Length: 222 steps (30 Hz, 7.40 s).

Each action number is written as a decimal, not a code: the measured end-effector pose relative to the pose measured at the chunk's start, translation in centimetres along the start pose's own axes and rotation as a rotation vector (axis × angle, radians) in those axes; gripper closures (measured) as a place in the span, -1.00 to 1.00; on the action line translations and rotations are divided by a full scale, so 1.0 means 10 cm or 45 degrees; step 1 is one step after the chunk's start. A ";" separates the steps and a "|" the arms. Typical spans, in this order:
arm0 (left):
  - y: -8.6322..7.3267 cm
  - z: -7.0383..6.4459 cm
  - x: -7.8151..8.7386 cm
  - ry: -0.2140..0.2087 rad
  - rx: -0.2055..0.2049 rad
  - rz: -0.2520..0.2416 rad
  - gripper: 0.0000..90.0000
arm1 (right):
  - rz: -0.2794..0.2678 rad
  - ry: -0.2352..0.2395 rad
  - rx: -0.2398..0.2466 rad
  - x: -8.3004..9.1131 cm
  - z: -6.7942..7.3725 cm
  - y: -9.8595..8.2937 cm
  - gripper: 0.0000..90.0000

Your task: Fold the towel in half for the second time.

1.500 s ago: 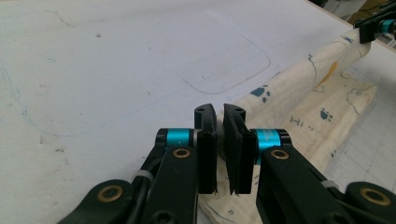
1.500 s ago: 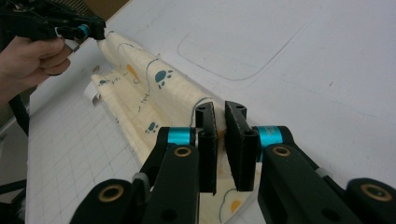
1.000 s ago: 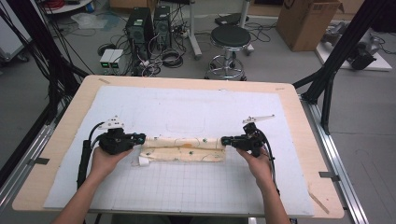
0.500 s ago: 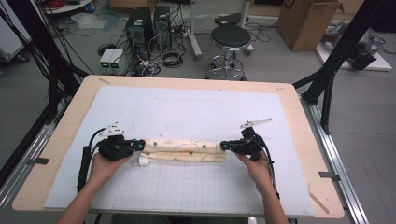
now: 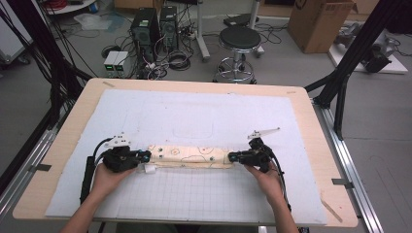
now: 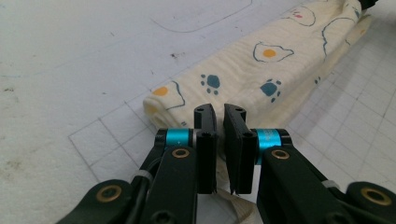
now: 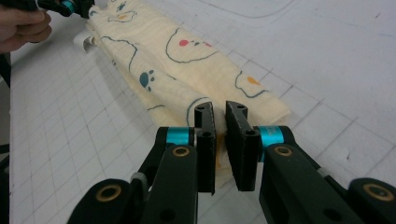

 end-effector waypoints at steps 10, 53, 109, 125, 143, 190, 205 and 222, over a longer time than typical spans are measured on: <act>-0.06 -0.03 0.00 -0.021 -0.005 0.028 0.80 | 0.028 0.013 -0.003 -0.01 0.03 -0.08 0.79; 0.32 -0.52 -0.57 -0.190 -0.042 0.030 0.89 | 0.018 0.107 0.067 -0.56 0.56 0.35 0.94; -0.03 -0.14 -0.15 -0.111 -0.081 0.189 0.88 | 0.119 -0.019 0.223 -0.27 0.15 -0.03 0.83; 0.13 -0.07 -0.08 -0.028 -0.113 0.034 0.74 | -0.008 -0.058 0.293 -0.13 0.11 0.08 0.63; 0.00 0.06 -0.18 0.010 -0.089 0.117 0.65 | 0.077 -0.136 0.406 -0.16 0.00 -0.04 0.35; 0.13 0.08 0.22 0.057 -0.020 -0.063 -0.09 | -0.135 -0.234 0.239 0.18 0.04 0.15 -0.57; 0.04 -0.02 0.40 0.070 -0.044 -0.086 -0.21 | -0.199 -0.294 0.224 0.43 0.02 0.04 -0.66; -0.03 -0.08 0.52 0.079 -0.040 -0.092 -0.25 | -0.221 -0.332 0.215 0.59 0.02 -0.07 -0.72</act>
Point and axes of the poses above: each handheld gripper's, and its own axes: x roughly backward along the jaws, y roughly out of its top, z roughly to its left, the point moved 9 cm from there along -x, roughly forward along the jaws, and after that the axes turned 10 degrees about -z, right-handed, at the moved point
